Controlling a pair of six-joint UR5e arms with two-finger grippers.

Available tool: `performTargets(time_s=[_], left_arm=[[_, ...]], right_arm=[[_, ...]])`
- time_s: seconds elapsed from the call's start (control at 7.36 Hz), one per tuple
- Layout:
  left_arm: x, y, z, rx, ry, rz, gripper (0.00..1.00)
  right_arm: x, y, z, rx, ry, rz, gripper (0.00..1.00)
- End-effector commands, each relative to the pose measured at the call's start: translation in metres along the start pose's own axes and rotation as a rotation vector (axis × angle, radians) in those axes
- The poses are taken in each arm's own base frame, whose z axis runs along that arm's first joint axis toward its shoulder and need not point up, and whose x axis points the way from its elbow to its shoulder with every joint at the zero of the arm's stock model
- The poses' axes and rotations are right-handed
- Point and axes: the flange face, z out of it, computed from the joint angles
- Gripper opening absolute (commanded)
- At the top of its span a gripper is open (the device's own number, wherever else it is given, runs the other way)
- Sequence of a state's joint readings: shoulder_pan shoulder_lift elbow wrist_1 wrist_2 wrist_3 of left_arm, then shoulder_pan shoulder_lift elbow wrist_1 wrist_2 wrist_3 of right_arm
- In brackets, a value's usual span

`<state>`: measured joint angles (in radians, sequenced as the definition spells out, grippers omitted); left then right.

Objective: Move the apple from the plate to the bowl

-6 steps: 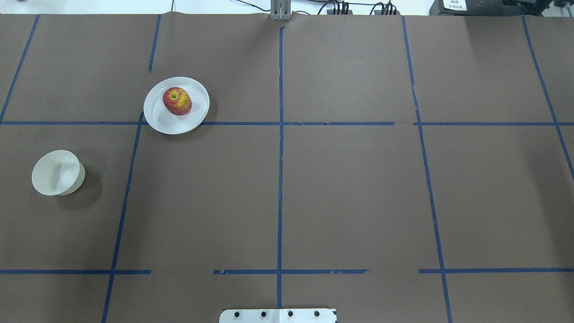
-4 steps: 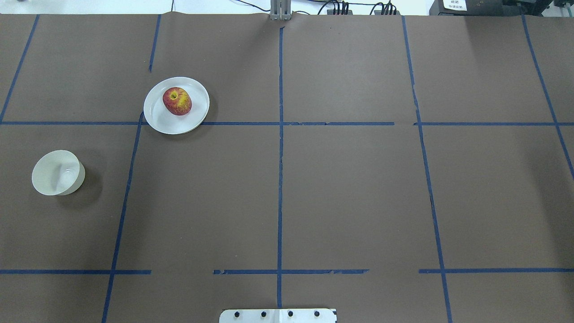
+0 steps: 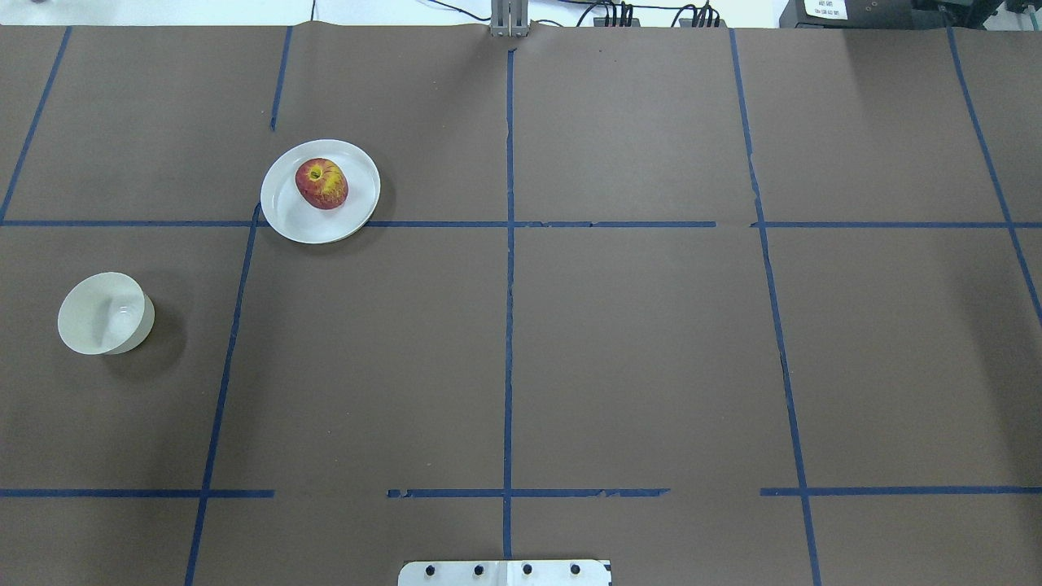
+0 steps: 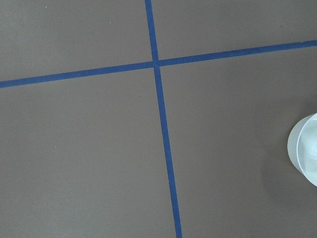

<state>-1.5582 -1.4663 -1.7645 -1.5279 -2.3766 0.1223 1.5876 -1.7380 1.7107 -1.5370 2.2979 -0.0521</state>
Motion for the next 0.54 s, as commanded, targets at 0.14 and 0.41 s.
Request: performTargets(time_s=[0.14,0.41], left_arm=[[0.056,-0.079,-0.034,0.141,-0.001,0.03,1.0],[0.159,-0.155,-0.017,0.119,0.047,-0.003,1.0]], right_arm=[[-0.001,0.0,0.0,0.0,0.0,-0.002,1.0],[-0.001,0.0,0.0,0.0,0.0,-0.002,1.0]])
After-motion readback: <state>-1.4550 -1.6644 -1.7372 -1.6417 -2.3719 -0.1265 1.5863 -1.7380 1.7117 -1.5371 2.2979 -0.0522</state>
